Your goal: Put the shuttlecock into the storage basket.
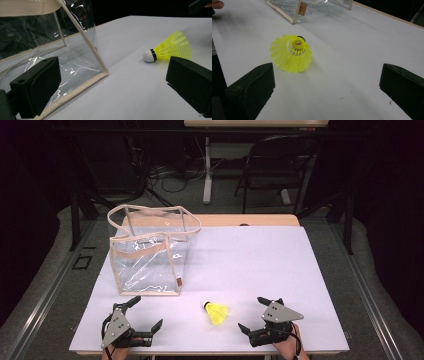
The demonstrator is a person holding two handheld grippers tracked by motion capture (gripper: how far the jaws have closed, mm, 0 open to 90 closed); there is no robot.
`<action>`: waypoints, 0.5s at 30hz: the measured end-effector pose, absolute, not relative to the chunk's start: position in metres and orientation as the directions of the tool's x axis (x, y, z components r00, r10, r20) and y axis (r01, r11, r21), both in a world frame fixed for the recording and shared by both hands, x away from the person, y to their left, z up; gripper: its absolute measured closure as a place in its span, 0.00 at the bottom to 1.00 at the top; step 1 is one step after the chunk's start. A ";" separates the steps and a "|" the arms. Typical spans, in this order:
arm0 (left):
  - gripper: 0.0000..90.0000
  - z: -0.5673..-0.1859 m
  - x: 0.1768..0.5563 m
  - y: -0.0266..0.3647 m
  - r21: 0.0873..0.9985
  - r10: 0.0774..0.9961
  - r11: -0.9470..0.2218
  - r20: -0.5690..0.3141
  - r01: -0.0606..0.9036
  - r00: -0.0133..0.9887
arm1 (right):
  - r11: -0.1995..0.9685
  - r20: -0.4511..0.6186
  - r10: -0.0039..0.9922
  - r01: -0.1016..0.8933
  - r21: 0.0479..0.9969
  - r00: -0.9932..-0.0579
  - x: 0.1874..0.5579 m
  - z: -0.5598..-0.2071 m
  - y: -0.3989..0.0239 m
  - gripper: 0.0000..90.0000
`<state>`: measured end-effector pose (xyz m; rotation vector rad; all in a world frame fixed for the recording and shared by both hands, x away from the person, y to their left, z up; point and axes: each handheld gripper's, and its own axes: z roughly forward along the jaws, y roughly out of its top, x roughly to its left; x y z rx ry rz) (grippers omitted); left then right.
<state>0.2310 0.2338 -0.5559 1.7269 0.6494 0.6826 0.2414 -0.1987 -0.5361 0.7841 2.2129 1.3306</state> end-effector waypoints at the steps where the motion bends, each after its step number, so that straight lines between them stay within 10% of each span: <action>1: 0.00 -0.556 0.231 0.234 0.969 0.721 -0.234 0.117 0.081 0.683 | 0.378 -0.080 0.663 0.241 0.894 -0.744 0.242 -0.536 -0.197 0.00; 15: 0.00 -0.556 0.231 0.233 0.968 0.720 -0.237 0.118 0.082 0.683 | 0.403 -0.076 0.642 0.251 0.880 -0.763 0.250 -0.538 -0.185 0.00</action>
